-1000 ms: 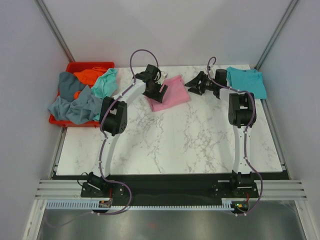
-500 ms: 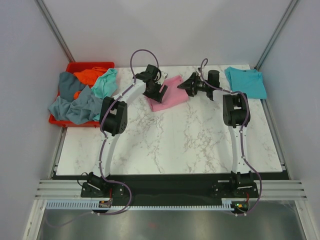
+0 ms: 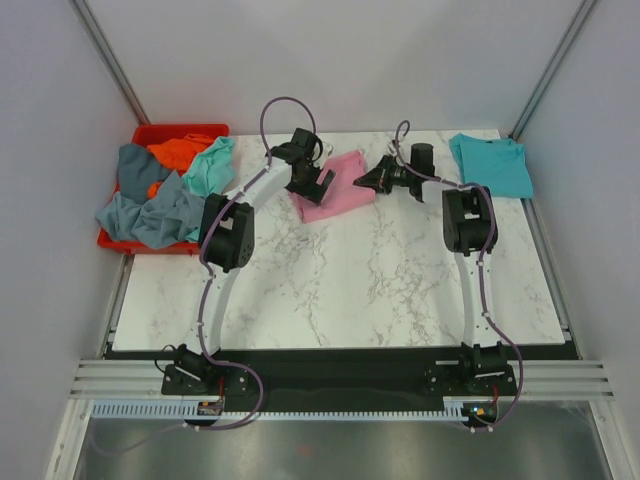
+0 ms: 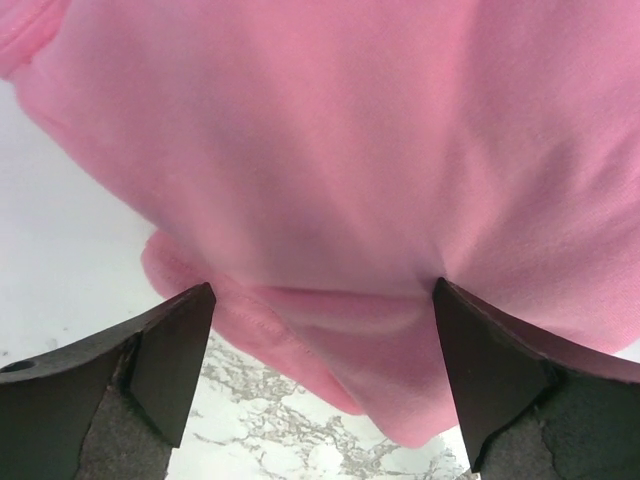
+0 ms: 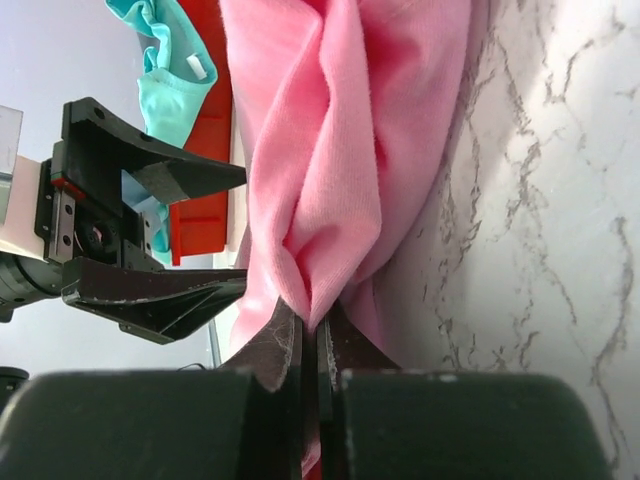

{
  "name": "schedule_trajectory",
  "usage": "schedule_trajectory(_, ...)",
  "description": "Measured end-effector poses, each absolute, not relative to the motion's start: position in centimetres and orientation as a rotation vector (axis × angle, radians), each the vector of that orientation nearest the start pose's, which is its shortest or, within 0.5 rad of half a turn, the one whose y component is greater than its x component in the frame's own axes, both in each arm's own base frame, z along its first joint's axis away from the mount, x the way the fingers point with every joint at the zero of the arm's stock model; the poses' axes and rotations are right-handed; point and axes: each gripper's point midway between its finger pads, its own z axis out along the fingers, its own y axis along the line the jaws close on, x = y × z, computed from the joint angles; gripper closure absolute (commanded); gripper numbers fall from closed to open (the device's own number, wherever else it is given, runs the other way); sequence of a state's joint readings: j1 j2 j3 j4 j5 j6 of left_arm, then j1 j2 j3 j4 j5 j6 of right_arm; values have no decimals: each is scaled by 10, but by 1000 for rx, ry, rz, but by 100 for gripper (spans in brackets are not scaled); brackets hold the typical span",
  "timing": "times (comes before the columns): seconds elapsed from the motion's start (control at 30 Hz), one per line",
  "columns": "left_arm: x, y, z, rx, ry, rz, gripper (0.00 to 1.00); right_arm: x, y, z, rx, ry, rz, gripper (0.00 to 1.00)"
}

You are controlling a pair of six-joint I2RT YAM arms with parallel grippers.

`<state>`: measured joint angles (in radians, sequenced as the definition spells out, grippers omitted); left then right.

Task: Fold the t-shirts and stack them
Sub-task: Neatly place the folded tshirt to the corner

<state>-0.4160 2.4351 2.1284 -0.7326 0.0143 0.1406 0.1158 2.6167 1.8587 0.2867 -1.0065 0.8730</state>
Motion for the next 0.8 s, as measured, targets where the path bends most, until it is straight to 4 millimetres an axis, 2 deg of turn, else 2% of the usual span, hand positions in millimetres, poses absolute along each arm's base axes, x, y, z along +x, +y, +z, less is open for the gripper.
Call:
schedule_trajectory(0.13, 520, -219, 45, 706, 2500, -66, 1, 557, 225, 43, 108, 2194, 1570, 100)
schedule_trajectory(0.23, 523, -219, 66, 692, 2465, -67, 1, 556, 215, 65, 86, 2186, 1514, 100)
schedule_trajectory(0.33, 526, -222, 100, 666, 2408, -87, 1, 557, 200, 96, 32, 2162, 1425, 100)
schedule_trajectory(0.47, 525, -226, 158, 619, 2311, -141, 1, 554, 178, 140, -55, 2125, 1266, 100)
schedule_trajectory(0.53, 522, -229, 181, 605, 2272, -176, 1, 553, 166, 151, -85, 2122, 1176, 100)
schedule_trajectory(0.63, 513, -234, 207, 598, 2234, -236, 1, 550, 144, 153, -111, 2147, 1030, 100)
schedule_trajectory(0.73, 505, -237, 222, 595, 2215, -280, 1, 546, 121, 142, -98, 2194, 939, 100)
schedule_trajectory(0.8, 499, -237, 227, 597, 2213, -299, 1, 544, 97, 130, -63, 2237, 879, 100)
